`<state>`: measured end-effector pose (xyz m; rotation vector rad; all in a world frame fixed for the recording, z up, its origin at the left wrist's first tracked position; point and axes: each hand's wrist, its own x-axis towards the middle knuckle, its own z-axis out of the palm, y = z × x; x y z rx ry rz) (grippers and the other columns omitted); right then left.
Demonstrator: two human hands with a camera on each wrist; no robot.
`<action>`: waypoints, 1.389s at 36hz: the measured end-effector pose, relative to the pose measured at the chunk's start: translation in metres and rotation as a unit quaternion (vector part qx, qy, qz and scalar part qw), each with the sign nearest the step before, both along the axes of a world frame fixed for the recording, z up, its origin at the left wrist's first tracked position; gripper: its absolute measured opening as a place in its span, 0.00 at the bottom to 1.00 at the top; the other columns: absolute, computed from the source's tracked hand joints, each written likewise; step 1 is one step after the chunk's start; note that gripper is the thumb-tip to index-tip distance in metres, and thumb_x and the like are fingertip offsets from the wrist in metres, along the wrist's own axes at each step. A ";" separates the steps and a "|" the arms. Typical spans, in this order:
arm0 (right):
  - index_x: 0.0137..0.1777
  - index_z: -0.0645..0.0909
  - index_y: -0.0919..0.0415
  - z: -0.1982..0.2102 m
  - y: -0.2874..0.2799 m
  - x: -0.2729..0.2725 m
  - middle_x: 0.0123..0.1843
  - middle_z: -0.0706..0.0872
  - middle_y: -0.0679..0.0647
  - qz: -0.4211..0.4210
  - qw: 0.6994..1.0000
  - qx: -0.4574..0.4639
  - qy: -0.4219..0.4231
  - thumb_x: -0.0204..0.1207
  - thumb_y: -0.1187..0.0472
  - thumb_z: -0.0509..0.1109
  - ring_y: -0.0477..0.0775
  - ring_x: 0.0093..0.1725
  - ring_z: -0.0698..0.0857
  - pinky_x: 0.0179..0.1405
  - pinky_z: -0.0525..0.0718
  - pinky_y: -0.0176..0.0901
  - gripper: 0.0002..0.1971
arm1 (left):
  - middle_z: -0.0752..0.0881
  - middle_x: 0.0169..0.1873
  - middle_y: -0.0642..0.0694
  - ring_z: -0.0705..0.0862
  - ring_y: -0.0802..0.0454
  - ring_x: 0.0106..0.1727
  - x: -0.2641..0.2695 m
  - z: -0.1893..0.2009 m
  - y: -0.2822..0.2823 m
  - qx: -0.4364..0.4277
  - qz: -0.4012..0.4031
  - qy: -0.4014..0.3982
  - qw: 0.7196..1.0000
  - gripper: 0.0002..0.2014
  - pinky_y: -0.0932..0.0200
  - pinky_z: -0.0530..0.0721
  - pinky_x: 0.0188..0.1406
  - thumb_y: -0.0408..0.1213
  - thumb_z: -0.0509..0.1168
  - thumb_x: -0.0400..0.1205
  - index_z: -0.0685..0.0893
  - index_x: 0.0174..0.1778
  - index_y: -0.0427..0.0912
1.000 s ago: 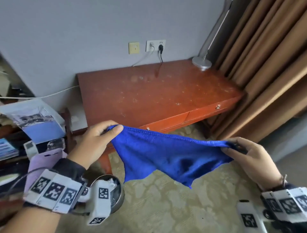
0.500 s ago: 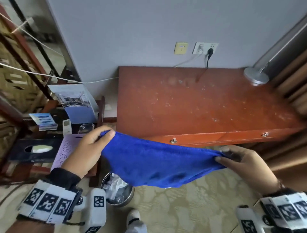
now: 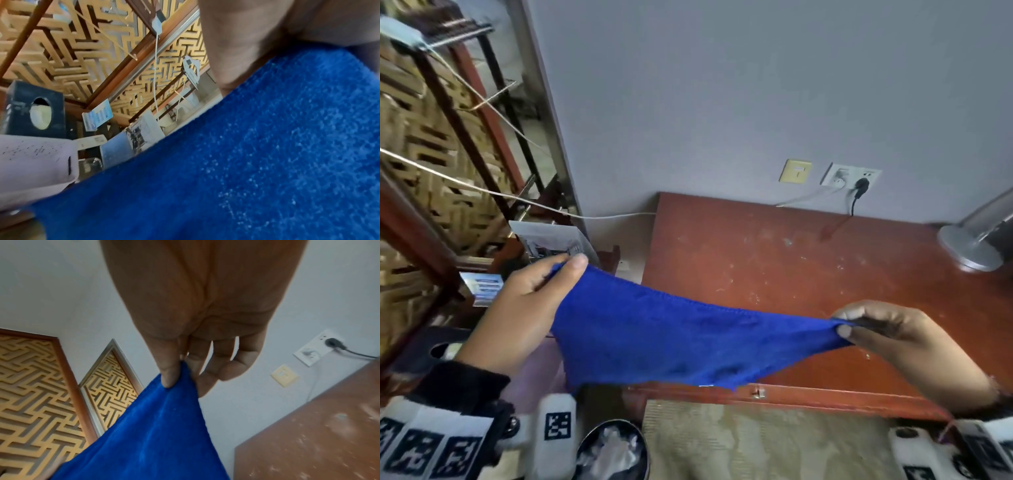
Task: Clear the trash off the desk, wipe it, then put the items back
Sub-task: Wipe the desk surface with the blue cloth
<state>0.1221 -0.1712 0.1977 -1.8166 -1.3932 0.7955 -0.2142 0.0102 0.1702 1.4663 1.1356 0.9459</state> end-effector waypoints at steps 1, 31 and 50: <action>0.37 0.87 0.49 0.002 0.009 0.006 0.38 0.90 0.47 0.009 1.000 0.006 -0.007 0.74 0.67 0.69 0.39 0.39 0.86 0.39 0.78 0.25 0.12 | 0.91 0.38 0.54 0.87 0.62 0.41 0.003 0.003 0.007 0.010 0.008 0.007 1.000 0.16 0.59 0.79 0.46 0.57 0.61 0.72 0.89 0.41 0.53; 0.51 0.82 0.53 0.051 0.207 0.155 0.37 0.82 0.56 0.079 0.983 0.165 0.028 0.74 0.49 0.59 0.62 0.37 0.78 0.34 0.77 0.53 0.14 | 0.83 0.37 0.28 0.81 0.45 0.34 0.112 0.070 0.126 0.057 0.052 0.044 0.996 0.25 0.56 0.79 0.36 0.66 0.61 0.77 0.86 0.43 0.45; 0.43 0.85 0.49 0.077 0.402 0.188 0.27 0.84 0.39 -0.076 0.967 0.242 -0.038 0.81 0.63 0.64 0.40 0.29 0.79 0.27 0.75 0.25 0.11 | 0.75 0.20 0.56 0.71 0.61 0.20 0.158 0.093 0.355 0.124 -0.007 0.012 0.992 0.12 0.72 0.70 0.22 0.45 0.60 0.85 0.86 0.40 0.50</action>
